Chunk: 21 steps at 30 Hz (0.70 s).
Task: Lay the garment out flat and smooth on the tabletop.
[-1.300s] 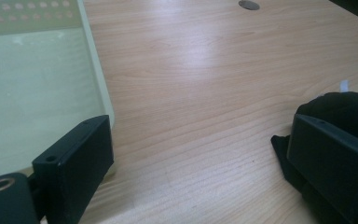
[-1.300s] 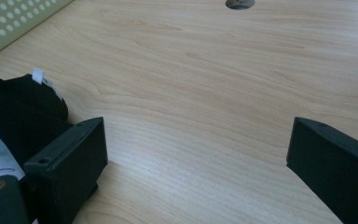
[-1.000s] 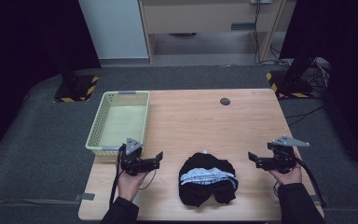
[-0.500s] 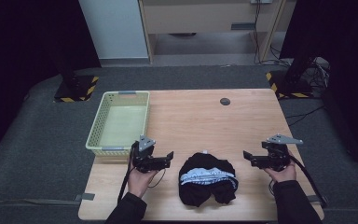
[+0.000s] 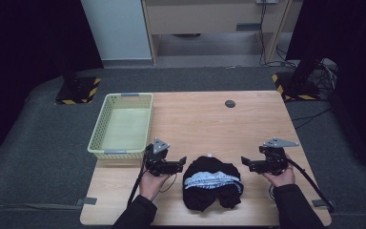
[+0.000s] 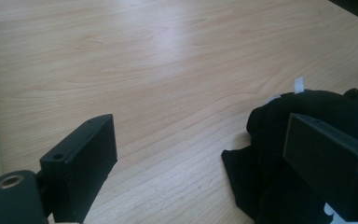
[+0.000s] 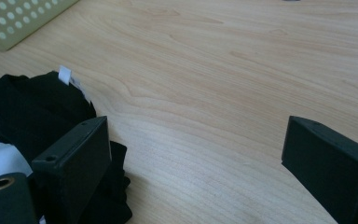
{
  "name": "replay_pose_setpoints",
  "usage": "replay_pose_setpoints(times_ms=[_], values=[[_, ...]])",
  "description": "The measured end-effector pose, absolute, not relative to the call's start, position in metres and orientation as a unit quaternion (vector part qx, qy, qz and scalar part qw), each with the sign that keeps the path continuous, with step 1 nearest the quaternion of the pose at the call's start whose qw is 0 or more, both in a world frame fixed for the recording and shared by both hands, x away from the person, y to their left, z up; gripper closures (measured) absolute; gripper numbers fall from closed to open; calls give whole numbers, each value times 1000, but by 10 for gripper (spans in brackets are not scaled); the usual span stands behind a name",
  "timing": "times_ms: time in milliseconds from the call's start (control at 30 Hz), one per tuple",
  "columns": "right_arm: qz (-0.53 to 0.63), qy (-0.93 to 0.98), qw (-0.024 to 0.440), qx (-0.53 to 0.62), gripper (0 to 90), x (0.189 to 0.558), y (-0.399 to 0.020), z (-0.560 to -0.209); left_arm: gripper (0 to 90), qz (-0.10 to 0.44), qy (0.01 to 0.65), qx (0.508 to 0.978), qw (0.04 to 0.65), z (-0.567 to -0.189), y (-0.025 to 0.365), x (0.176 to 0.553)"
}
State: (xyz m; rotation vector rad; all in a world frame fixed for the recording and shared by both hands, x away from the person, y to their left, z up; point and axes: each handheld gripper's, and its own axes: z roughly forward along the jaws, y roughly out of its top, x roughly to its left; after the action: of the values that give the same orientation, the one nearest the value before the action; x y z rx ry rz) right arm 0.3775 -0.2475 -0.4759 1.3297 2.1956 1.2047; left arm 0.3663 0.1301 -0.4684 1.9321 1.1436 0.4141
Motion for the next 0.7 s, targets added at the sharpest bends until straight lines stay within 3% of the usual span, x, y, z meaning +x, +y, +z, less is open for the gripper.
replay_pose_setpoints(times_ms=[700], values=[[391,798,109,445,159,377,-228,-499,127,121,444,796,392,-490,107,368]])
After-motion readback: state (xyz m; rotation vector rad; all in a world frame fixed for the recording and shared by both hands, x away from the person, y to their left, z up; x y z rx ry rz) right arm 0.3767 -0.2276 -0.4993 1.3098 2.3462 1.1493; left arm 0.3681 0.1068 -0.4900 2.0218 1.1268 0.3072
